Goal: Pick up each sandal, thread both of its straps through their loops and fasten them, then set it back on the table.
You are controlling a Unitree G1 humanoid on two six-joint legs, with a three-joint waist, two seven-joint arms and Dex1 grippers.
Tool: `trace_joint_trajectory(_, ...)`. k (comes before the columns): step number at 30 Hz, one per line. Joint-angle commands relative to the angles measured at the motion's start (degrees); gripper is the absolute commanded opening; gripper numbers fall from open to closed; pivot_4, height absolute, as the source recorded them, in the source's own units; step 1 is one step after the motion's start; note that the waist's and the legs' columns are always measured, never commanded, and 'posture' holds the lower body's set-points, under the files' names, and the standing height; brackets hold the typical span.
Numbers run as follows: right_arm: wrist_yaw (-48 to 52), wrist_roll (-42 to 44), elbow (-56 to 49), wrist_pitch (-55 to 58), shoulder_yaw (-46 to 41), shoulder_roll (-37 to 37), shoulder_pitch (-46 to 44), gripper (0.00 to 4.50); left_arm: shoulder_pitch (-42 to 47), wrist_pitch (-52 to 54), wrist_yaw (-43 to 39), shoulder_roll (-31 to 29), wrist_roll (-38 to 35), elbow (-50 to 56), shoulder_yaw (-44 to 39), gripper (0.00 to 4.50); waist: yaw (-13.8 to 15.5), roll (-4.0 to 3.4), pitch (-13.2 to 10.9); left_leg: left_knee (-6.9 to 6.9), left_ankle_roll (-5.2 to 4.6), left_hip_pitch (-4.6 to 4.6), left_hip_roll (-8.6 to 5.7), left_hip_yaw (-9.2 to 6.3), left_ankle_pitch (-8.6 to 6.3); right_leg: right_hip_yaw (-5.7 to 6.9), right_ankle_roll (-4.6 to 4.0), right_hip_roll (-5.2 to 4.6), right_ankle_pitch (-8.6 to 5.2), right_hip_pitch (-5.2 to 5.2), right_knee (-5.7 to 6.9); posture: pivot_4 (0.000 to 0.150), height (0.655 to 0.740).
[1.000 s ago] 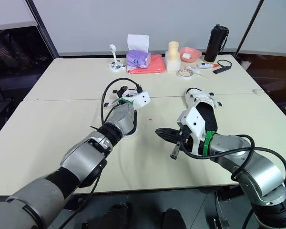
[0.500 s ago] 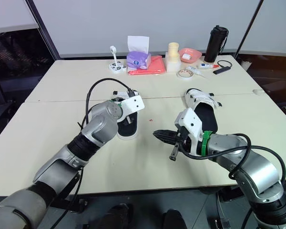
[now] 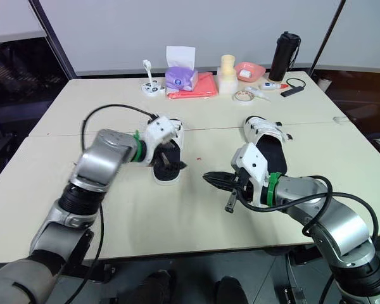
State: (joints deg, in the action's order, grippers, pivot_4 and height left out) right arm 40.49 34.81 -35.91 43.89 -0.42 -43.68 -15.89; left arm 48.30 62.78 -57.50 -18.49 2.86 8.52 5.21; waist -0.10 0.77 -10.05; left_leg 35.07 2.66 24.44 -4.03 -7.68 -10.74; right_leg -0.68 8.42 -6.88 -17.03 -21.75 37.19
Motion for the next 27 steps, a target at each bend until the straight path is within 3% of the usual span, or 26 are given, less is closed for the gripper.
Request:
trace_joint_trajectory(1, 0.4, -0.1, -0.6, -1.3, -0.4, 0.3, -1.0, 0.00, -2.4, -1.9, 0.7, 1.3, -8.5, 5.9, -7.5, 4.46, -0.4, 0.00, 0.0, 0.01, 0.00, 0.00, 0.01, -0.02, 0.00, -0.01, 0.00, 0.00, 0.00, 0.00, 0.00, 0.150, 0.7400)
trace_joint_trajectory(6, 0.9, 0.0, -0.4, -1.4, -1.5, -0.4, -1.0, 0.00, -7.3, -2.8, -0.4, -0.6, -19.3, 8.7, -14.9, 4.46, -0.7, -0.01, 0.0, 0.01, 0.00, -0.02, 0.01, 0.00, 0.00, -0.03, -0.01, 0.00, 0.01, -0.01, 0.02, 0.150, 0.7400)
trace_joint_trajectory(10, 1.6, 0.1, -0.1, -1.5, -2.7, -1.1, -0.7, 0.00, -5.1, -6.6, 4.6, -3.2, -22.0, 1.4, -21.1, 4.46, -0.4, 0.01, 0.0, 0.05, 0.00, -0.02, 0.00, 0.01, 0.00, -0.03, -0.04, 0.01, 0.03, 0.01, 0.02, 0.150, 0.7400)
trace_joint_trajectory(19, 4.2, -0.3, 1.5, -2.3, -4.3, -3.4, -0.5, 0.00, -15.3, -4.2, -2.5, -18.6, -32.0, 4.3, -20.8, 4.46, -0.7, -0.02, 0.0, -0.08, 0.00, -0.01, 0.02, 0.04, 0.00, -0.20, -0.05, 0.01, 0.03, -0.14, 0.01, 0.150, 0.7400)
trace_joint_trajectory(27, 6.6, 0.3, 4.2, -2.1, -12.0, -8.3, 0.4, 0.00, -22.3, 1.1, 0.0, -20.0, -42.3, 12.4, -21.3, 4.46, -0.3, 0.00, -0.1, -0.02, 0.00, 0.00, 0.06, 0.01, -0.01, -0.23, -0.10, -0.05, 0.03, -0.10, -0.02, 0.150, 0.7400)
